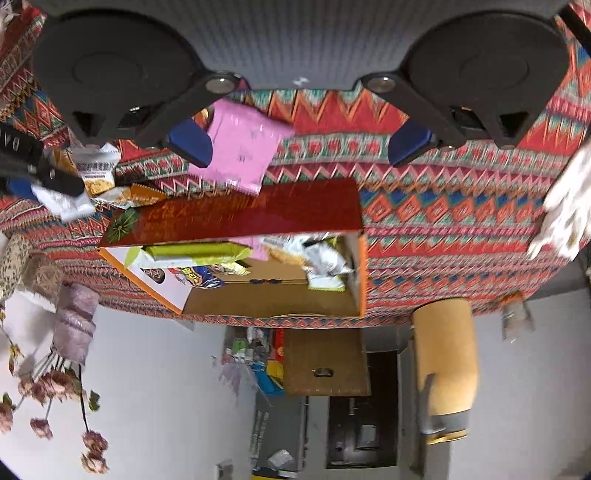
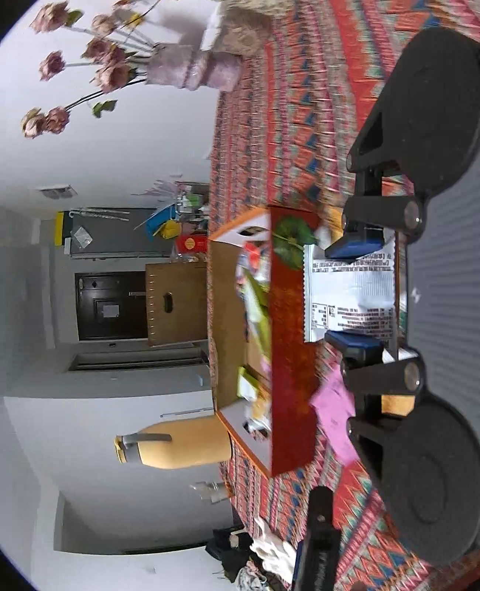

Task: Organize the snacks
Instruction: 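Grasp the pink snack packet with the left gripper while the right holds its packet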

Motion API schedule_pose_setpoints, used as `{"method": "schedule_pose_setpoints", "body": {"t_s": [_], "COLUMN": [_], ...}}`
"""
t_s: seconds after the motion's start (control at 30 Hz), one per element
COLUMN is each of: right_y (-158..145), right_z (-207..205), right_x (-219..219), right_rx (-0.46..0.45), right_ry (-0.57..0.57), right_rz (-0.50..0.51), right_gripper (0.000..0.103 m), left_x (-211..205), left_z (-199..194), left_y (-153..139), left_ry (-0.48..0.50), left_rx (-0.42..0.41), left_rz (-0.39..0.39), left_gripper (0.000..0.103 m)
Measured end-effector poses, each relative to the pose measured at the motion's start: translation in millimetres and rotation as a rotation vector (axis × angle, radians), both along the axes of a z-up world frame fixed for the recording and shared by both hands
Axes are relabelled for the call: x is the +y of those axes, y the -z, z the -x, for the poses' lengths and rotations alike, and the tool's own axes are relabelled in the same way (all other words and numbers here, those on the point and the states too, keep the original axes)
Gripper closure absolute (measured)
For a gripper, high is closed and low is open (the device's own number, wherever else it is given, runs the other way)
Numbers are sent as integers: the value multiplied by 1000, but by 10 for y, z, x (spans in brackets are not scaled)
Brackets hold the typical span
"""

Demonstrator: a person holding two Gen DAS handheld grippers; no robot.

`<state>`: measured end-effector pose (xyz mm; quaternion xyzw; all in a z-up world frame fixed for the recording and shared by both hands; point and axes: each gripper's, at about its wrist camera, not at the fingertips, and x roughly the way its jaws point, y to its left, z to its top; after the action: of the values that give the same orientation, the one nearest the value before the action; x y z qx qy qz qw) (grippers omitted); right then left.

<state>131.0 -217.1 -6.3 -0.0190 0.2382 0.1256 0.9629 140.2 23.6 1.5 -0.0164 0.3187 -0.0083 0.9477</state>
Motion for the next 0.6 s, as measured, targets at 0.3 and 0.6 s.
{"method": "schedule_pose_setpoints", "body": {"t_s": [0.3, 0.6], "right_y": [21, -15], "right_z": [-668, -932], "right_x": [-79, -104], "right_rx": [194, 294], "right_ry": [-87, -60], "right_rz": [15, -52], "right_gripper": [63, 63], "left_x": [-264, -369], "left_z": [-746, -1038], "left_y": [79, 228], "left_ry": [122, 163], "left_rx": [197, 377], "left_rz": [-25, -13], "left_gripper": [0, 0]}}
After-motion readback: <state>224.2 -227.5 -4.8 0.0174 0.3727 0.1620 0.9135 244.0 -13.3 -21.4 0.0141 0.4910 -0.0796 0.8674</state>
